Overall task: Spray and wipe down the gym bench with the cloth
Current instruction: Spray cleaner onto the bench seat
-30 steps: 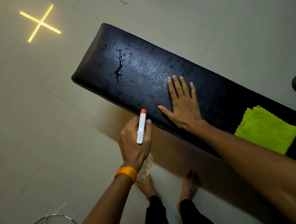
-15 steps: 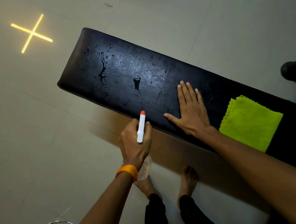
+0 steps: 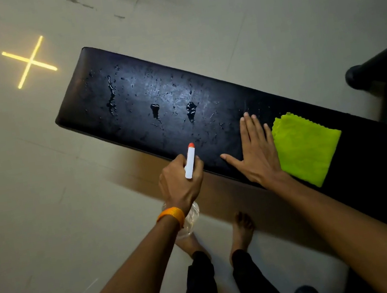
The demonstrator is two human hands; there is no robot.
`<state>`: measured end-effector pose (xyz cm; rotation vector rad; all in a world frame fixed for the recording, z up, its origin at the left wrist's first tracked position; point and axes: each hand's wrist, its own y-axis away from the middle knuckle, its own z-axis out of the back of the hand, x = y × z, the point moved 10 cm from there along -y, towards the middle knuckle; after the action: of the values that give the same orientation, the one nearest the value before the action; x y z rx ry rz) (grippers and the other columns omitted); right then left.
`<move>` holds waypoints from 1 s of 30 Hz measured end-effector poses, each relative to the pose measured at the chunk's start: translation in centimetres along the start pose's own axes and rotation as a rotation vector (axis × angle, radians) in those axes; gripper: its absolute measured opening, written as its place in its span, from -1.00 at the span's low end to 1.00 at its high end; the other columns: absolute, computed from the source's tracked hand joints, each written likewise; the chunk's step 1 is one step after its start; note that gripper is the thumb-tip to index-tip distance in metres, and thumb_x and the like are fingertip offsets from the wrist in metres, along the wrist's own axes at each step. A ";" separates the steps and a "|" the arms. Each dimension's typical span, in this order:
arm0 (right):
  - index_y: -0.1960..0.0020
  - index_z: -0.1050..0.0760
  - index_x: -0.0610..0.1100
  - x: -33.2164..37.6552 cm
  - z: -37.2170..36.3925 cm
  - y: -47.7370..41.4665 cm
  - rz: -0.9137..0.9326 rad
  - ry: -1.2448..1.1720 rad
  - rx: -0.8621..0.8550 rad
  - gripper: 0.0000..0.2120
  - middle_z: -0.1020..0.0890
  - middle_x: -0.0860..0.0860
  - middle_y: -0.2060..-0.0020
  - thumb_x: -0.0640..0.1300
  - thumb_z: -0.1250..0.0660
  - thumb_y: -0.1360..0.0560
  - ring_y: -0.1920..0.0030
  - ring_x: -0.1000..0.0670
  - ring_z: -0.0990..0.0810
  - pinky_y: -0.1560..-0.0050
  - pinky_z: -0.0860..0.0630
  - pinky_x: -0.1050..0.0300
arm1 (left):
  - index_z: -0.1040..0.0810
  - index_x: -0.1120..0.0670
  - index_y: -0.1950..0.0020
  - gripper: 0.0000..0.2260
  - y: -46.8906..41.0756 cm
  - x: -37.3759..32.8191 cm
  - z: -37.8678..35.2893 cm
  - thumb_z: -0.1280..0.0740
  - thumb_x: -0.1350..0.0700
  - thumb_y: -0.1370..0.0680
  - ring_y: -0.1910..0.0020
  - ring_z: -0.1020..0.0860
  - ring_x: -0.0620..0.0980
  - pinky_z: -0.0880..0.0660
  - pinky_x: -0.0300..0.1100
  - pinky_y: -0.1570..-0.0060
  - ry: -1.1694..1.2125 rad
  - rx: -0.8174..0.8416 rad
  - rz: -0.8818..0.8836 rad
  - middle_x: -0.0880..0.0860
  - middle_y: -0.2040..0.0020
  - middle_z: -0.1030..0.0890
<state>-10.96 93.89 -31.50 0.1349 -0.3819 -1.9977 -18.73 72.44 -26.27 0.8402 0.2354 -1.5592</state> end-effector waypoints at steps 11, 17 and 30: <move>-0.56 -0.24 -0.13 -5.2 4.3 2.9 -0.152 -0.205 -0.230 -0.34 -0.27 -0.16 -0.56 0.21 -0.19 -0.59 -0.59 -0.17 -0.17 -0.59 -0.07 -0.19 | -0.47 0.08 0.15 -0.84 3.5 -7.8 -1.1 -0.29 0.04 -0.58 0.33 -0.46 -0.01 -0.43 -0.05 0.33 0.117 0.038 -0.405 -0.02 0.29 -0.49; -0.48 -0.33 -0.15 -13.8 5.5 6.8 -0.555 -0.276 -0.253 -0.39 -0.41 -0.18 -0.44 0.03 -0.33 -0.49 -0.43 -0.24 -0.36 -0.37 -0.33 -0.18 | -0.55 0.16 0.06 -0.83 4.7 -15.0 -1.7 -0.31 0.06 -0.58 0.25 -0.53 0.06 -0.48 0.04 0.21 0.170 -0.012 -0.503 0.06 0.20 -0.57; -0.02 -0.53 -0.21 -20.5 5.1 11.0 -1.018 -0.964 -0.312 -0.80 -0.63 -0.23 -0.04 -0.13 -0.38 -0.44 -0.08 -0.27 -0.60 -0.05 -0.57 -0.10 | -0.53 0.20 -0.16 -0.67 3.0 -22.8 -6.3 -0.42 -0.04 -0.59 0.18 -0.60 0.08 -0.56 0.03 0.12 0.262 0.044 -0.614 0.14 0.04 -0.61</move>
<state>6.27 108.88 -24.62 -1.0656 -0.6727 -3.0020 -14.87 93.36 -15.50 1.0694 0.7022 -2.0214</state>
